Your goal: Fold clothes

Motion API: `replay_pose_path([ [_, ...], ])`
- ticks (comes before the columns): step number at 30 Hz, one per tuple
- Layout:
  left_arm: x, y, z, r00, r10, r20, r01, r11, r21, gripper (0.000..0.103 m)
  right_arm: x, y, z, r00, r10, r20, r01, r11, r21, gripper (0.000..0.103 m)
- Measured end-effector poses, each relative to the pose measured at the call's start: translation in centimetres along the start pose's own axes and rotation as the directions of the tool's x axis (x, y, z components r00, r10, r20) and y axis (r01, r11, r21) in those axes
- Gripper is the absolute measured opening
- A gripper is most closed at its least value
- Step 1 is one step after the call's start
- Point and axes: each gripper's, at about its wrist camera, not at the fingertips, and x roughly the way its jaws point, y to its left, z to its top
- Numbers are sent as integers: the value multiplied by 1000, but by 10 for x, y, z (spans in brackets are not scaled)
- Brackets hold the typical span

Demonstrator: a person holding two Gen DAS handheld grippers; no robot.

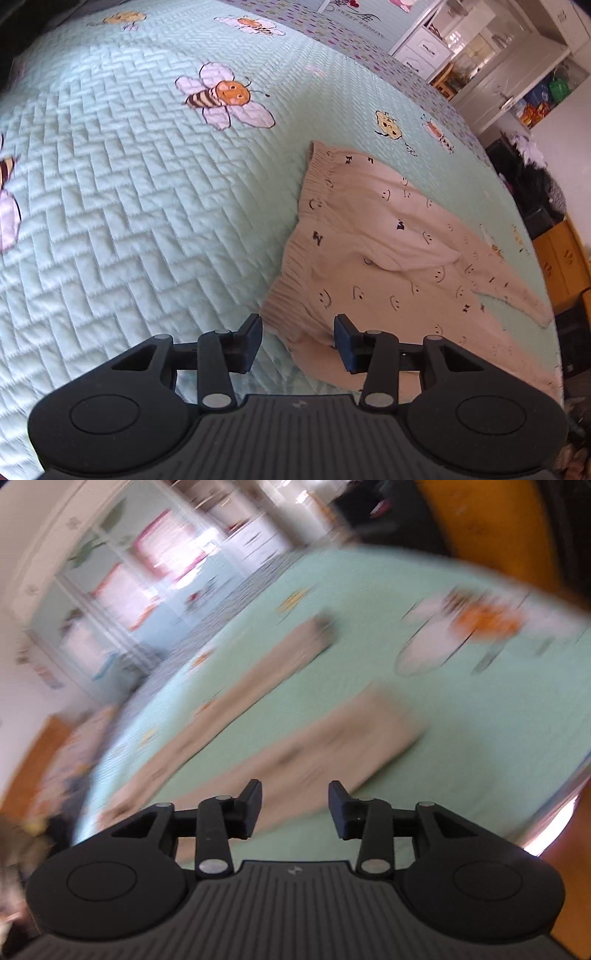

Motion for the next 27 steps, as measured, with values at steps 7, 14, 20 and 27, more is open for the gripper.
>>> replay_pose_path([
  [7,12,16,-12,996,-75,41,81,986,-146,46,49,22,-42,967,228,-112,-202,958,203,45],
  [14,22,15,-16,993,-96,72,109,973,-204,22,62,40,-53,960,250,-125,-220,952,214,46],
  [20,16,3,-26,994,-74,86,90,978,-188,8,67,43,-58,959,259,-119,-228,948,221,47],
  [27,-34,0,-56,973,-130,188,177,950,-256,7,66,46,-63,955,270,-120,-239,945,225,48],
])
